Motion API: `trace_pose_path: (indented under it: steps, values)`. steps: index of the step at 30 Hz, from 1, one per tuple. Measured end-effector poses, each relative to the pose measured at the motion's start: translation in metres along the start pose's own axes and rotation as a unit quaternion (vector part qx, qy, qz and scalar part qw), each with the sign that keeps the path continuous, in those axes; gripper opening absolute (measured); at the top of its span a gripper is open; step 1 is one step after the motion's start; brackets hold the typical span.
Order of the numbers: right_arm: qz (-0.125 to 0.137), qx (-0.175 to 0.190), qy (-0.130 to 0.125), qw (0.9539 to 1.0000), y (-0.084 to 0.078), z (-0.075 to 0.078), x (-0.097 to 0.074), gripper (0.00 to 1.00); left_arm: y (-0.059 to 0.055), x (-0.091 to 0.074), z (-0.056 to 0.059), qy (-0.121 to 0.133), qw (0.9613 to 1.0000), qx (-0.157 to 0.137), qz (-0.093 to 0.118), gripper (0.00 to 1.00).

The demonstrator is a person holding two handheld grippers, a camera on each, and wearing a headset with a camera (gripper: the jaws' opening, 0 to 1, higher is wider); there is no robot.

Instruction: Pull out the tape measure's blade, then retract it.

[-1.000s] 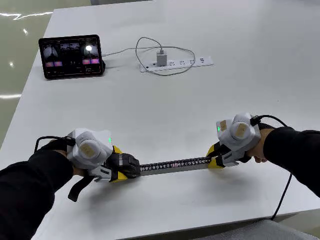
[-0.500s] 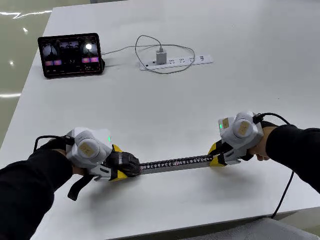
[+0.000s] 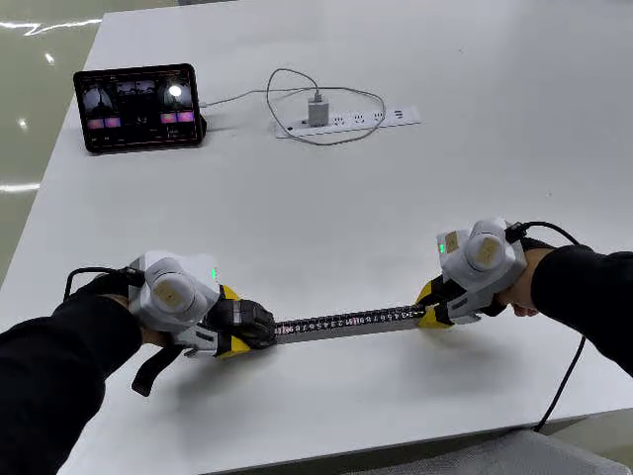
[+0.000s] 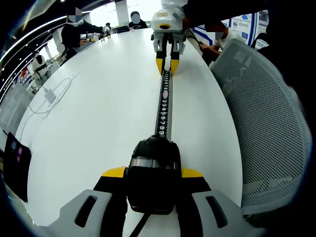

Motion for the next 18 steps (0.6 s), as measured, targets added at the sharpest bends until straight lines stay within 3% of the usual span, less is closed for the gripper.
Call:
trace_pose_path:
  steps: [18]
  values:
    - [-0.003, 0.002, -0.003, 1.0000, -0.0060, 0.0013, -0.0036, 0.10, -0.0022, 0.0008, -0.0018, -0.003, 1.0000, 0.000, 0.006, 0.33]
Point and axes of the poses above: the centre of the closed fingertips' face, and the gripper's own axes: x roughly forward along the fingers, z roughly to its right, y roughly out of its top, the point moved 10 cm from there along -x, roughly backward along the fingers, and after that the axes turned 6 degrees about -y, right-handed, at the moved point
